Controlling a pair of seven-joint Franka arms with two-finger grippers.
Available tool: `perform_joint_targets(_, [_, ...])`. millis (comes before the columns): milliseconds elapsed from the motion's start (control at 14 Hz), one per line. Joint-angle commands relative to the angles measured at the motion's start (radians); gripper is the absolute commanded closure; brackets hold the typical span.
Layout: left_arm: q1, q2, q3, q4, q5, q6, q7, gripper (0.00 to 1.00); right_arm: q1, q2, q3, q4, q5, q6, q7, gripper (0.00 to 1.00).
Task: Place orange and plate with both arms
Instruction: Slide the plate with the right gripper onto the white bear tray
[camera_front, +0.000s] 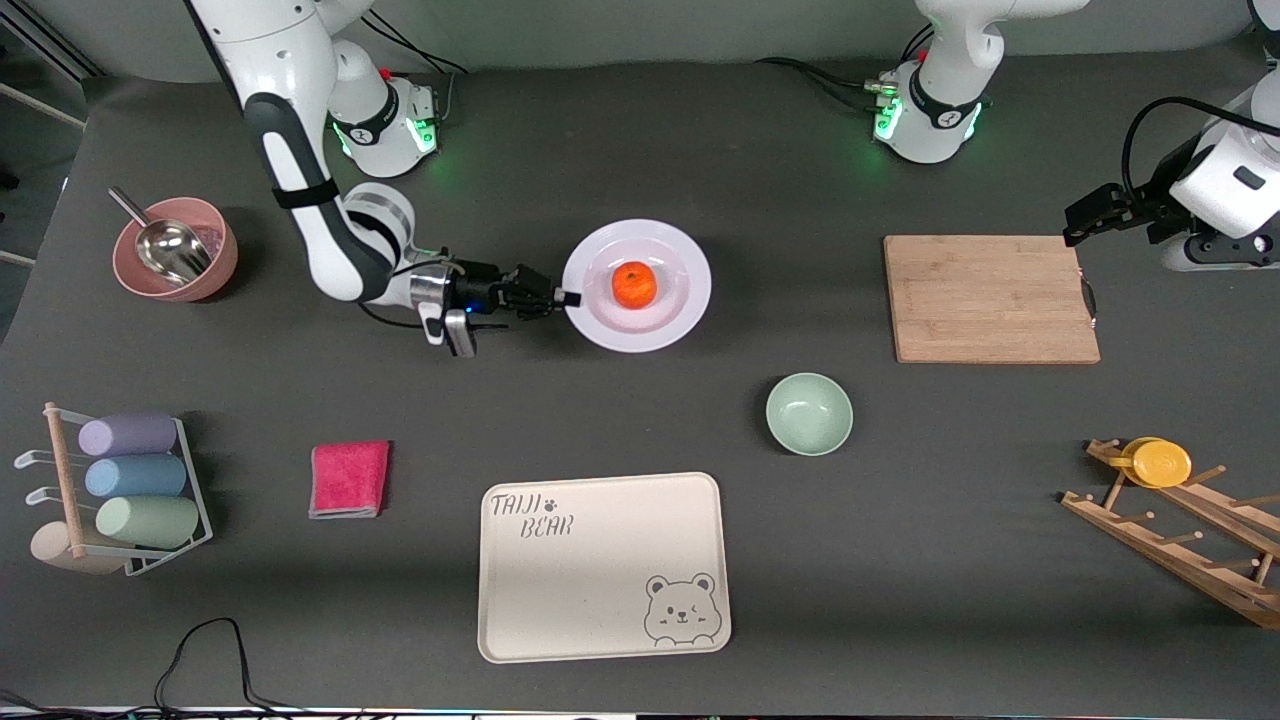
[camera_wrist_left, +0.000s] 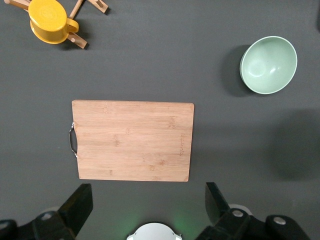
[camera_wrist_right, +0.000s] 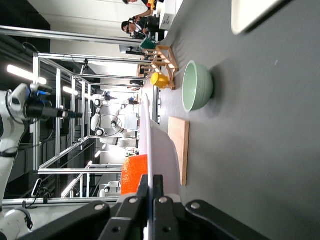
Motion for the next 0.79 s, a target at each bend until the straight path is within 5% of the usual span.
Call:
perform_joint_targets(0, [0.011,-0.001,-0.013,-0.011,0.013,0.019,-0.011,0.00,-0.073,0.114,0.003,0.206,-0.075,-0.009,0.130,1.00])
perform_joint_targets(714, [0.010,0.007,-0.016,-0.012,0.028,0.019,-0.009,0.00,-0.214,0.666,0.001,1.093,-0.075,-0.009,0.512,1.00])
